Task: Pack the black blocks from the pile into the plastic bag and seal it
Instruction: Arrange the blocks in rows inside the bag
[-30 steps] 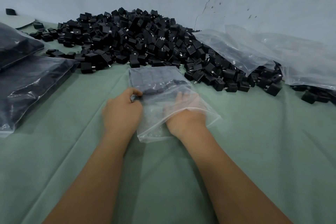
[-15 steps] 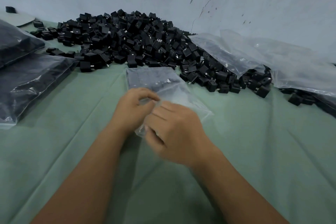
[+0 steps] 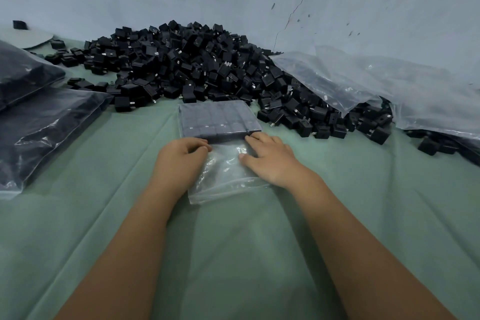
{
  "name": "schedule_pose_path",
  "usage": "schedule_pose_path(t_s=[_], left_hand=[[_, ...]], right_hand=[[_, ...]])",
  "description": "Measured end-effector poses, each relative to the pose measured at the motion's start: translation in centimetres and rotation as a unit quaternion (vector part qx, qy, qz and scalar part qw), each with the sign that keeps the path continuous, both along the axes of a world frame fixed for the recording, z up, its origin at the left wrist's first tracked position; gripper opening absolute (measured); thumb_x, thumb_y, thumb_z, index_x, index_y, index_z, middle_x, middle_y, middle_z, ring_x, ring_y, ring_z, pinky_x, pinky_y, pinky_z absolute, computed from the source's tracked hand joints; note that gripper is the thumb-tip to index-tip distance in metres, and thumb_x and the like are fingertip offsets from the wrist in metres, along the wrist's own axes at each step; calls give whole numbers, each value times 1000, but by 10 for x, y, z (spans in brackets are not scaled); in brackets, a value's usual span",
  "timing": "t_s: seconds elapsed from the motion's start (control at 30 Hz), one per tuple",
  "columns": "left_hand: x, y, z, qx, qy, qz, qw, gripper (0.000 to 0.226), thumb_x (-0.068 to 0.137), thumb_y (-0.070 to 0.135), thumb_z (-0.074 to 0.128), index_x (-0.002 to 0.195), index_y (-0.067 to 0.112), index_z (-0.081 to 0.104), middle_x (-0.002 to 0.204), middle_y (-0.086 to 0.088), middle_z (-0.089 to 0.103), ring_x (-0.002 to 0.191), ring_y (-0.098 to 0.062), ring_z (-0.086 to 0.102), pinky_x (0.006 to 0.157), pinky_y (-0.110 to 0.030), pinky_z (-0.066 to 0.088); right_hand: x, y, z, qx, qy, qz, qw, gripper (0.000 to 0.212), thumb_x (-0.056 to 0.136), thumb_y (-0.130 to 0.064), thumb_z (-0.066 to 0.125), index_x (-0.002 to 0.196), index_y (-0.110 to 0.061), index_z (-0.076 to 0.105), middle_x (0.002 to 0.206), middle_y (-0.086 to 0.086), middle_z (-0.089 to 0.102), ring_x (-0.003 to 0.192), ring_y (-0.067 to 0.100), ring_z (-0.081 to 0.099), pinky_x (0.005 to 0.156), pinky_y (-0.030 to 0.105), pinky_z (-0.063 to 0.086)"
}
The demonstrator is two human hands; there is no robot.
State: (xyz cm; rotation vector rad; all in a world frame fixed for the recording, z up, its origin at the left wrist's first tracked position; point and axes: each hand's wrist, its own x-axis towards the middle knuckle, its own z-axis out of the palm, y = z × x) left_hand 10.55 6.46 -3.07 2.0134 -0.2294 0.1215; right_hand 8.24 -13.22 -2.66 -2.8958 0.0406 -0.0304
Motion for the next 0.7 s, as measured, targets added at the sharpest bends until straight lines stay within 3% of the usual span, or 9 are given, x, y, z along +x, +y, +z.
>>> schedule_pose_path(t_s=[0.07, 0.13, 0.23, 0.37, 0.43, 0.5, 0.57, 0.63, 0.7], left_hand=[[2, 2, -1, -5, 5, 13, 1000, 21, 91, 15, 56, 92, 22, 76, 104, 16, 65, 94, 0, 58, 76, -12, 37], [2, 1, -1, 6, 2, 10, 1000, 22, 92, 16, 56, 95, 21, 76, 103, 17, 64, 87, 8, 55, 72, -8, 36], [1, -1, -2, 18, -5, 18, 1000, 21, 92, 16, 56, 95, 23, 76, 96, 16, 66, 79, 6, 55, 68, -12, 40], [-2, -1, 0, 24, -12, 34, 999, 21, 90, 18, 57, 87, 30, 74, 91, 14, 69, 68, -3, 57, 64, -23, 47], [-7, -2, 3, 10, -48, 18, 999, 20, 88, 20, 61, 83, 33, 74, 90, 22, 68, 78, 0, 59, 69, -24, 46], [-11, -4, 6, -3, -92, -26, 995, 18, 88, 20, 66, 82, 34, 74, 88, 25, 67, 92, 4, 59, 79, -19, 44], [-14, -6, 7, 1, -92, -70, 993, 14, 87, 22, 69, 83, 34, 75, 87, 19, 69, 88, 4, 58, 78, -20, 42], [-15, -5, 7, 9, -73, -109, 991, 7, 86, 30, 72, 86, 36, 75, 84, 18, 69, 80, 4, 57, 74, -22, 43], [-16, -4, 6, 30, -64, -155, 985, 19, 78, 45, 73, 96, 39, 71, 90, 22, 68, 90, 4, 56, 77, -21, 43]], right_hand=[[1, -5, -5, 61, -47, 13, 997, 53, 96, -48, 43, 145, -28, 41, 150, -8, 37, 136, 17, 32, 112, 36, 23], [0, -15, -5, 166, -177, -18, 970, 37, 95, -32, 53, 130, -24, 60, 130, -4, 56, 122, 17, 48, 103, 30, 35], [-2, -43, -4, 140, -341, -159, 916, 38, 90, -16, 56, 128, -20, 61, 126, 6, 53, 118, 25, 46, 99, 31, 35], [-4, -72, -9, 92, -182, -261, 944, 45, 96, -35, 47, 140, -44, 43, 155, 7, 26, 142, 27, 16, 115, 42, 11], [-2, -73, -14, 73, -149, -252, 953, 43, 98, -40, 40, 141, -39, 45, 157, 5, 25, 144, 24, 10, 115, 41, 7], [0, -70, -15, 41, -171, -230, 957, 42, 99, -37, 39, 139, -31, 49, 153, 2, 33, 143, 22, 14, 113, 39, 10], [-1, -69, -14, 48, -210, -218, 952, 38, 99, -32, 42, 134, -27, 56, 146, 2, 42, 138, 21, 24, 112, 37, 15], [-5, -69, -13, 127, -270, -201, 933, 30, 96, -28, 50, 122, -24, 65, 131, 0, 52, 126, 20, 41, 106, 32, 29], [-11, -63, -9, 231, -336, -182, 895, 14, 93, -25, 59, 102, -27, 69, 111, -6, 54, 103, 9, 51, 86, 19, 44]])
